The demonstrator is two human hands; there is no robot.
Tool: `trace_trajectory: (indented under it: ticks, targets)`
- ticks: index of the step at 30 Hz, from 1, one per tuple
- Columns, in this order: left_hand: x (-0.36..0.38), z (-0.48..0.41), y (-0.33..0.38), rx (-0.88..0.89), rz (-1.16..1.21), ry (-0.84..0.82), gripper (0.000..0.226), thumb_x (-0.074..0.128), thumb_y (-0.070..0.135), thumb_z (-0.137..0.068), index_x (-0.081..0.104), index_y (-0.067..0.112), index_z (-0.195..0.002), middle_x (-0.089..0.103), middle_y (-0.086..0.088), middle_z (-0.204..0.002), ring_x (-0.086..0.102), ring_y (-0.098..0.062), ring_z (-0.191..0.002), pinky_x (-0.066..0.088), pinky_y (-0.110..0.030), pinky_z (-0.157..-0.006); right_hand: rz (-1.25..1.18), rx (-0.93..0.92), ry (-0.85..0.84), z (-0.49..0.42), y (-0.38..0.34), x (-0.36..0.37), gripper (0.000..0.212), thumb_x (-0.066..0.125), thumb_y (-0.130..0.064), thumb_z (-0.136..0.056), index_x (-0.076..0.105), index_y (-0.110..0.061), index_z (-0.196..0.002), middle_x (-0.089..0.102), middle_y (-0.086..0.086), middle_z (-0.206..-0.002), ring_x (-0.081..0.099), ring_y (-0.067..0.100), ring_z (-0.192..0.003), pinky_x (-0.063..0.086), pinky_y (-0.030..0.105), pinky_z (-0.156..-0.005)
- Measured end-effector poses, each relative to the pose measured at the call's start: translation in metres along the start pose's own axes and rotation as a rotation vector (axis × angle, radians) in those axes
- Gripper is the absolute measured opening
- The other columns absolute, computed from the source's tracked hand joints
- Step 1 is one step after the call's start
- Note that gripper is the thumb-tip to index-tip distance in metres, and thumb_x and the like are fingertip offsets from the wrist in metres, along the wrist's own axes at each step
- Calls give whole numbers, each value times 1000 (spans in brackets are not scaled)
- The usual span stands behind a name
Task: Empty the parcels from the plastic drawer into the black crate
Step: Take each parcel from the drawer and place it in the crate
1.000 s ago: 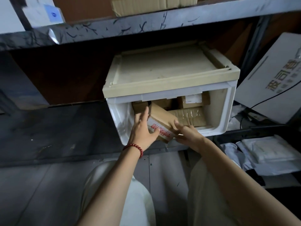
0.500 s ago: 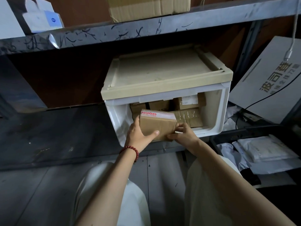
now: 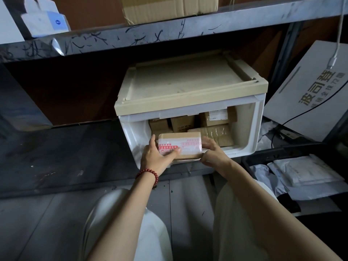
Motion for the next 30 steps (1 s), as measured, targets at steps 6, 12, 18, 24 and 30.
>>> trace_trajectory:
  ticks: [6,12,18,24,30]
  targets:
    - [-4,1,1,-15,72,40,88,71,62,-71,31,28,-143,41,10,-121,45,-11,-103,36,-21,-77,24,-17,-73,7,-6,9,81,24,25,-74,49,-24,-133,58,-7,-129,60,12,-107,35,27,-67]
    - [-1,1,-4,-68,96,29,70,71,60,-72,33,23,-119,52,4,-109,53,-14,-92,43,-21,-72,-120,-8,-3,8,-9,5,48,33,19,-87,49,-14,-117,55,-4,-131,61,3,-93,44,16,-60]
    - [-3,0,-6,-96,71,80,81,72,60,-72,33,13,-125,56,-2,-118,54,-16,-94,45,-24,-73,-133,13,30,1,-5,-2,37,42,-1,-97,49,-25,-124,58,-6,-129,58,16,-111,44,34,-83]
    - [5,3,5,42,-51,23,80,76,52,-71,38,20,-135,49,-2,-127,52,-19,-110,45,-30,-88,-60,-43,44,0,-4,-4,43,64,-29,-92,46,-21,-129,62,-1,-118,65,12,-96,53,24,-65]
    - [18,14,21,105,58,32,65,81,40,-72,46,19,-122,60,0,-122,57,-18,-109,49,-31,-89,13,-166,176,14,-16,-36,44,71,-20,-85,45,-22,-121,58,-8,-107,63,6,-88,48,12,-54]
Point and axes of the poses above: each hand's wrist, its own z-axis away from the middle knuckle, its own x-axis out of the palm, y = z × x, the point moved 7 cm from there along -z, towards the middle knuckle
